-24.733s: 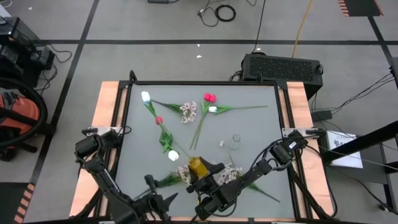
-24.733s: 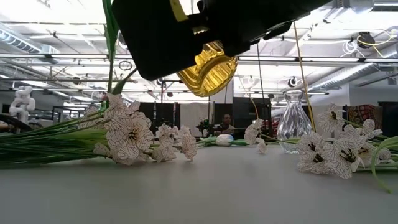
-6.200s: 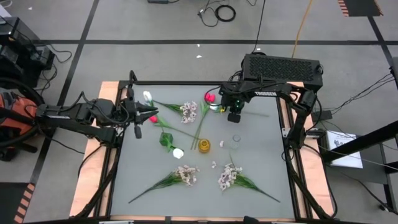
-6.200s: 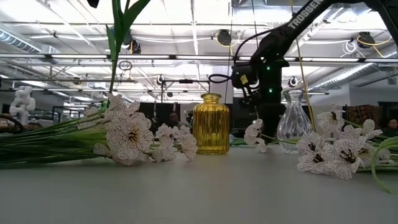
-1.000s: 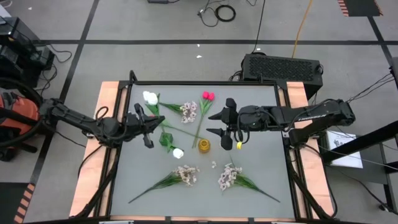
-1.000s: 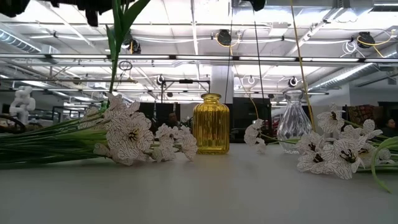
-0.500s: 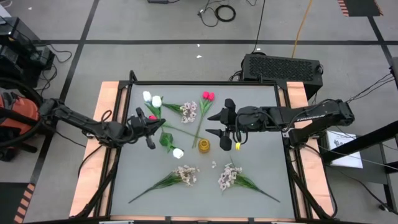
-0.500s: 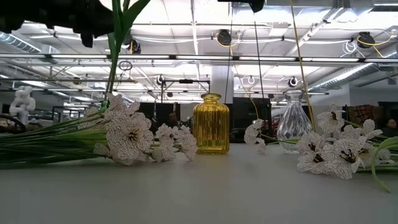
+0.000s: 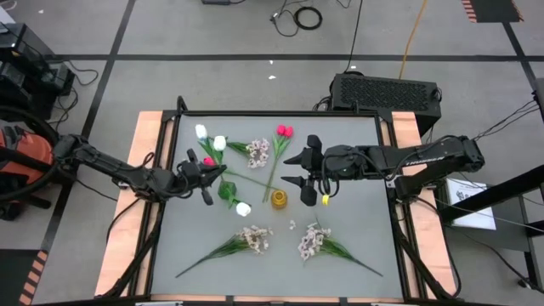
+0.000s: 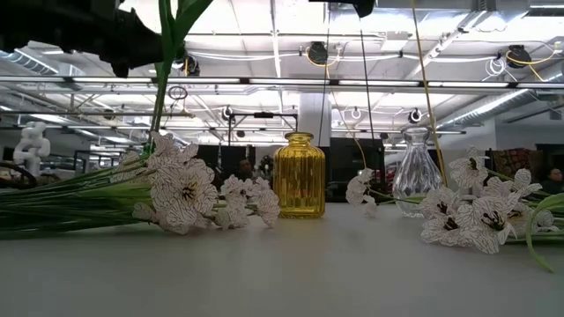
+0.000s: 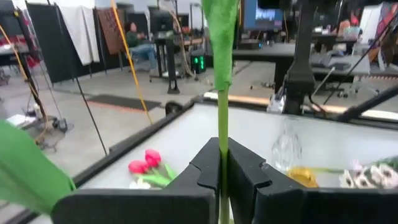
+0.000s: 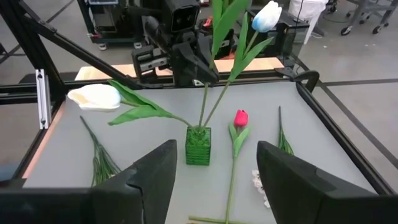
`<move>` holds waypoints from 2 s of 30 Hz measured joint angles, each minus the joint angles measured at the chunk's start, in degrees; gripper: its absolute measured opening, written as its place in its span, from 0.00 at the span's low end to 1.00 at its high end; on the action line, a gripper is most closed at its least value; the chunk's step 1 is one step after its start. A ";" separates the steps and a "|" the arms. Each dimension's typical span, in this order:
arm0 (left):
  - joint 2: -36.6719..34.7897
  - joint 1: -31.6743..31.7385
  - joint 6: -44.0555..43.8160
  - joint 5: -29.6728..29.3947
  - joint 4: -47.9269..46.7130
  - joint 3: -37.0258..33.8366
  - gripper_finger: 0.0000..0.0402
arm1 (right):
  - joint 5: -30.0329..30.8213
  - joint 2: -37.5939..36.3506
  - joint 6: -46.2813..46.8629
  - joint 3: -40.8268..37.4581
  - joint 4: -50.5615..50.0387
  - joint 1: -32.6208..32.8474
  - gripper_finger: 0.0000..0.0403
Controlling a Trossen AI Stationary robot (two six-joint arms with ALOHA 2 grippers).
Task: Sort flowers into vase by color
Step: Put the white flower into the green vase, then put the right pink flower into the yellow flower vase
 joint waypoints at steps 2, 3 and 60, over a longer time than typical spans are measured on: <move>0.02 0.02 -2.31 -0.02 -1.94 0.00 0.08 | 0.01 0.33 0.00 0.00 -0.11 0.00 0.53; 0.00 0.02 -3.34 -0.02 -2.71 0.00 0.11 | 0.03 0.65 0.02 0.00 -0.26 0.00 0.53; -4.50 -15.28 -34.40 -5.90 -59.10 19.48 0.49 | 9.63 40.34 38.67 0.07 3.95 -22.60 0.53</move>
